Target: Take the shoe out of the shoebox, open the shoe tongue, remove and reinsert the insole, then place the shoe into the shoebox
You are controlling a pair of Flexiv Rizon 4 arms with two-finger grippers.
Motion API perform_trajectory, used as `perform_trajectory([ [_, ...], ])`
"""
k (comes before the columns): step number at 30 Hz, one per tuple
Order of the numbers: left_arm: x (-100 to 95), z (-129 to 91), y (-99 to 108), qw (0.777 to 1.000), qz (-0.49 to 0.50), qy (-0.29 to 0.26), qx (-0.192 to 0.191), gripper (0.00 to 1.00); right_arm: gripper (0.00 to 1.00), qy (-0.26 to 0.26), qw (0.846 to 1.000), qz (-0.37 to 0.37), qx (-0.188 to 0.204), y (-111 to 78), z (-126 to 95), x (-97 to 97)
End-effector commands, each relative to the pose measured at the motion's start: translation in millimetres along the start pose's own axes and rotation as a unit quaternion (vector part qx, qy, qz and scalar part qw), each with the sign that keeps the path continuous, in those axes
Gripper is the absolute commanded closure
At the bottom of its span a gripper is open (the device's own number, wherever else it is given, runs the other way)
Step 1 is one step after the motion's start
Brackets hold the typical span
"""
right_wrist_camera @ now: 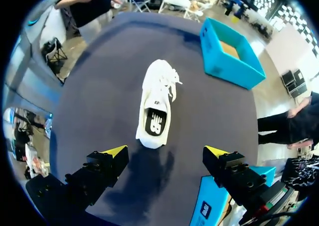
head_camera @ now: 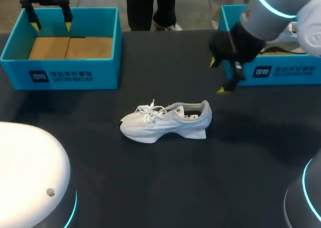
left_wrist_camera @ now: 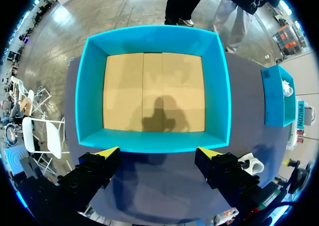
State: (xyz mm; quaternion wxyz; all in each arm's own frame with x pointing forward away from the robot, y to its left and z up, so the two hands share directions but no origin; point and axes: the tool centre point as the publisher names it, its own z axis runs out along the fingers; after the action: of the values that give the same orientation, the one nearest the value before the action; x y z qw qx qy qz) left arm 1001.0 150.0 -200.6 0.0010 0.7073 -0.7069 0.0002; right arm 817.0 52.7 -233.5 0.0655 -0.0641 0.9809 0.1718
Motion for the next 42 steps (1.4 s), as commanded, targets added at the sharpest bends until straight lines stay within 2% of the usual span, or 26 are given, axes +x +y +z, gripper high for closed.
perform_trajectory([
  [1, 0.1, -0.1, 0.4, 1.000, 0.000, 0.000, 0.000, 0.00, 0.00, -0.001, 0.997, -0.002, -0.074, -23.0, 2.0, 6.1],
  [20, 0.1, -0.1, 0.4, 1.000, 0.000, 0.000, 0.000, 0.00, 0.00, -0.001, 0.997, -0.002, -0.074, -23.0, 2.0, 6.1],
  [27, 0.1, -0.1, 0.4, 1.000, 0.000, 0.000, 0.000, 0.00, 0.00, -0.006, 0.992, 0.024, -0.125, -46.8, 15.6, 9.6],
  [32, 0.1, -0.1, 0.4, 1.000, 0.000, 0.000, 0.000, 0.00, 0.00, -0.011, 0.989, 0.022, -0.148, -60.7, 26.3, 18.8],
  [38, 0.1, -0.1, 0.4, 1.000, 0.000, 0.000, 0.000, 0.00, 0.00, -0.014, 0.985, 0.052, -0.165, -78.8, 40.7, 30.8],
  [42, 0.1, -0.1, 0.4, 1.000, 0.000, 0.000, 0.000, 0.00, 0.00, -0.022, 0.979, 0.068, -0.192, -86.4, 48.1, 36.7],
])
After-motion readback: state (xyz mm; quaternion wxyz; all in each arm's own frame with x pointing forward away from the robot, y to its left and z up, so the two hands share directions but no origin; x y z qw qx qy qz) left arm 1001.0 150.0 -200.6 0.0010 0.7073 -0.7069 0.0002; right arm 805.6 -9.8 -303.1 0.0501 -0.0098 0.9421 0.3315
